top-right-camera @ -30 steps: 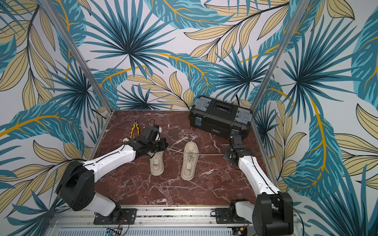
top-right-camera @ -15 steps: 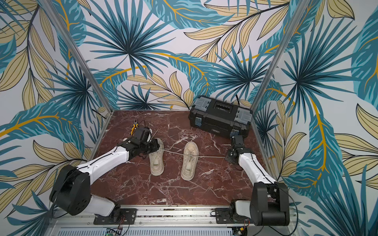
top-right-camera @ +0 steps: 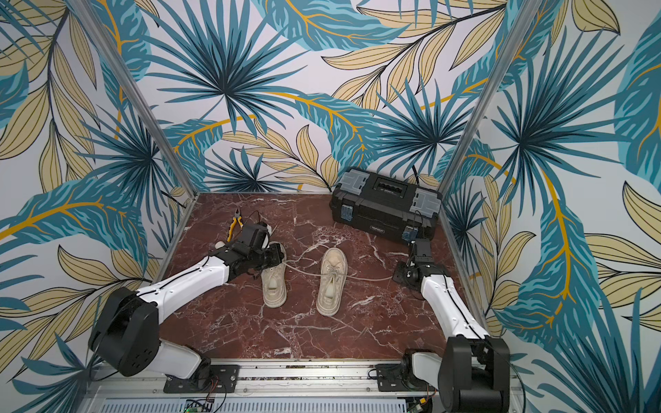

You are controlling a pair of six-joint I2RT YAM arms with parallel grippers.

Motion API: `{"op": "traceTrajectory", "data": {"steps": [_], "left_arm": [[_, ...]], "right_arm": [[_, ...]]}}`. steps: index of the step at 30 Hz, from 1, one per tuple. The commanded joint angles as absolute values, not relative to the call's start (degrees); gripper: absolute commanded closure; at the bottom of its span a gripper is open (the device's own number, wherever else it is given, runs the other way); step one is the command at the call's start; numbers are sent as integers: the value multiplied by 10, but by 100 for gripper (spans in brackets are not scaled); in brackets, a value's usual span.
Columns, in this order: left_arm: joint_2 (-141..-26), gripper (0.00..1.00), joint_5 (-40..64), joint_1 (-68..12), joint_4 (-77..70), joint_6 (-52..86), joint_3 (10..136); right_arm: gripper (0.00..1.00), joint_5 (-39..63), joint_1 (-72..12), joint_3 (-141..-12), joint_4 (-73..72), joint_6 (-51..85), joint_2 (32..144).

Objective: Tie the shoes
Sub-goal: Tie the shoelace on the shoe, then wrap the shoelace around the shoelace.

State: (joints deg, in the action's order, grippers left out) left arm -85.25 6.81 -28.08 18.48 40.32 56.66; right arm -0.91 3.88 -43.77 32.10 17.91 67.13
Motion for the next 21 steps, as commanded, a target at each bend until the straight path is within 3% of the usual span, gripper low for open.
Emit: {"op": "traceTrajectory", "data": {"steps": [1,6,9,15,21], "left_arm": [[-859,100,65,-301,185,396,625],[-858,100,65,-316,179,396,652],[-859,100,65,-322,174,396,663],[-854,100,65,-324,164,396,671],[-843,100,65,-324,165,396,674]], "right_arm": [[42,40,41,-443,325,166,614],[40,178,19,-467,275,160,583],[40,228,-40,-472,221,150,597],[39,255,-193,-516,152,89,713],[39,312,-245,-565,92,51,839]]}}
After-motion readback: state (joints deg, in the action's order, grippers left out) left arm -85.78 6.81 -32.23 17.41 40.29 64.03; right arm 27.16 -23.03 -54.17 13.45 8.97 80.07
